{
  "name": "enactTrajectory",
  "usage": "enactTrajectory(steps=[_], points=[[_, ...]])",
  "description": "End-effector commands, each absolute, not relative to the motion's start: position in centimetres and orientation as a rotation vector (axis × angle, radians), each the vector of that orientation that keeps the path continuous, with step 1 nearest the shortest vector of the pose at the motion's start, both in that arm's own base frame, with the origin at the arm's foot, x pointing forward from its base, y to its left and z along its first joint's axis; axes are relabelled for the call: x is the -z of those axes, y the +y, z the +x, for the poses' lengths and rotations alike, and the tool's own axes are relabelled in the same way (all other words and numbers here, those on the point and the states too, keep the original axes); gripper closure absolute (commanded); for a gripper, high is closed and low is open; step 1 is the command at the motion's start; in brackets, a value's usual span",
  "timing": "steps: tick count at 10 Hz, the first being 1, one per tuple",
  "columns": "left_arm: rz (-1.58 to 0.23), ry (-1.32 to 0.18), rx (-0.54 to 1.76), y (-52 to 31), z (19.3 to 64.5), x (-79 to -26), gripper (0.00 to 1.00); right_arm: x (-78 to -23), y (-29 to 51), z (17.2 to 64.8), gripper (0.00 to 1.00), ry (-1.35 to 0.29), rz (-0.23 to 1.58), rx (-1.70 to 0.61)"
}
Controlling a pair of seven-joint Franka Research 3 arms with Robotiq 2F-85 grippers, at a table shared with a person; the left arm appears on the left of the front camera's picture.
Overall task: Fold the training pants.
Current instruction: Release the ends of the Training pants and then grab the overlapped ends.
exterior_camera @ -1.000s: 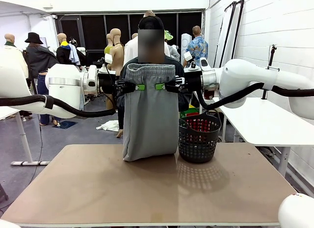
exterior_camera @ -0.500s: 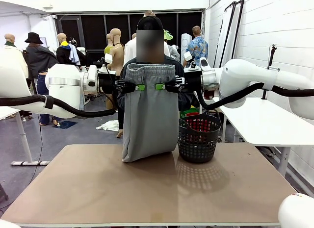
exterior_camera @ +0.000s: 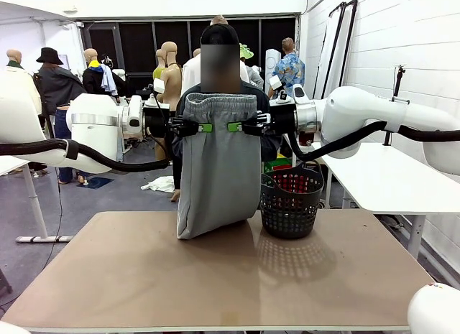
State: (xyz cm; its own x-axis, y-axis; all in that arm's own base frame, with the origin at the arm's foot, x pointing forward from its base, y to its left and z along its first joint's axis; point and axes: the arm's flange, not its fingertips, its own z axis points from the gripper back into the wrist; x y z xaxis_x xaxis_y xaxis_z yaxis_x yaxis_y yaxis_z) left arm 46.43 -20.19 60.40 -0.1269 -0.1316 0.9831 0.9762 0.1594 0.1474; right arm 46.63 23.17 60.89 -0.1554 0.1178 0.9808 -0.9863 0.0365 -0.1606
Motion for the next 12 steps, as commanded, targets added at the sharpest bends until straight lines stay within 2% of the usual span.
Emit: enactTrajectory(steps=[1,12], points=[[-0.917,-1.298,1.233,-20.2,46.09,-60.72,1.0,-61.06,23.36,46.37,1.0,-1.269,1.002,-1.351],[-0.917,-1.298,1.233,-20.2,46.09,-60.72,1.0,-61.06,23.36,46.37,1.0,-1.269,1.002,-1.351]])
